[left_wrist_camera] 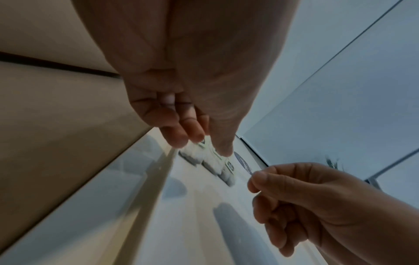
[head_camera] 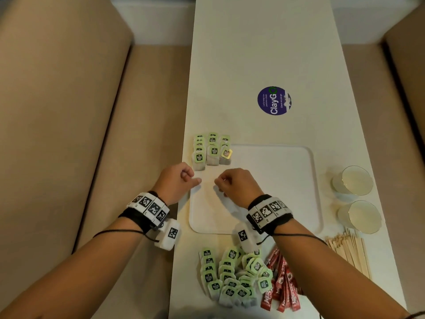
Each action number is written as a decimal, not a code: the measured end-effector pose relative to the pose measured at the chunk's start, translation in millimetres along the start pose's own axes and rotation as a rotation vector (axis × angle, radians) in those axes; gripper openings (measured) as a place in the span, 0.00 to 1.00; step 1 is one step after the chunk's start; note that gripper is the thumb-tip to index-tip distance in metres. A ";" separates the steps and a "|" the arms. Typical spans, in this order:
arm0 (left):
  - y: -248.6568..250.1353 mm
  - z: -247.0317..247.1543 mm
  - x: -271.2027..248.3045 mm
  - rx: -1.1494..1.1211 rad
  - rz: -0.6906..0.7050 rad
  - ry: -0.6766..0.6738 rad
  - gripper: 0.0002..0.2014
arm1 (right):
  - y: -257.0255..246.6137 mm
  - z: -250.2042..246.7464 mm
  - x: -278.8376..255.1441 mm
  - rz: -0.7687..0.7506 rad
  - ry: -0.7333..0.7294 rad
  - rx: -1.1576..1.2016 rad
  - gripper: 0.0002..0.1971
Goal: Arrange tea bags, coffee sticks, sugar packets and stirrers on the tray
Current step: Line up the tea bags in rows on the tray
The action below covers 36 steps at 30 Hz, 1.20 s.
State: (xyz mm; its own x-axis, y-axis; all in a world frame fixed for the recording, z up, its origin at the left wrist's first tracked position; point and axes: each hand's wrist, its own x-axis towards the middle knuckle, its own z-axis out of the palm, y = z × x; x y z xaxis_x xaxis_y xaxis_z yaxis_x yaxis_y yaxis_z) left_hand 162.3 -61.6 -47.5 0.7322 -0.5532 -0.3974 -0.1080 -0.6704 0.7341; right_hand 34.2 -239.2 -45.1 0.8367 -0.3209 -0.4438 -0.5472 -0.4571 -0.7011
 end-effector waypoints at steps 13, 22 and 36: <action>-15.3 49.3 -86.4 0.247 0.175 -0.459 0.10 | 44.5 5.2 -115.0 -0.039 -0.183 -0.193 0.08; -4.3 72.6 -114.5 0.359 0.246 -0.564 0.23 | 60.2 7.0 -157.1 -0.010 -0.202 -0.342 0.08; 6.9 94.3 -129.4 0.366 0.190 -0.531 0.12 | 65.2 8.2 -188.3 0.029 -0.162 -0.339 0.07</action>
State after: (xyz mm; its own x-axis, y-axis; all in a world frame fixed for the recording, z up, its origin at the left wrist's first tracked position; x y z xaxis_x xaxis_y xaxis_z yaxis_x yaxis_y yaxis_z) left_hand 3.3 -41.2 -43.0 0.2577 -0.7835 -0.5654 -0.4918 -0.6101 0.6213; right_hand -158.8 -201.7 -11.8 0.7984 -0.2149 -0.5624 -0.5246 -0.7067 -0.4747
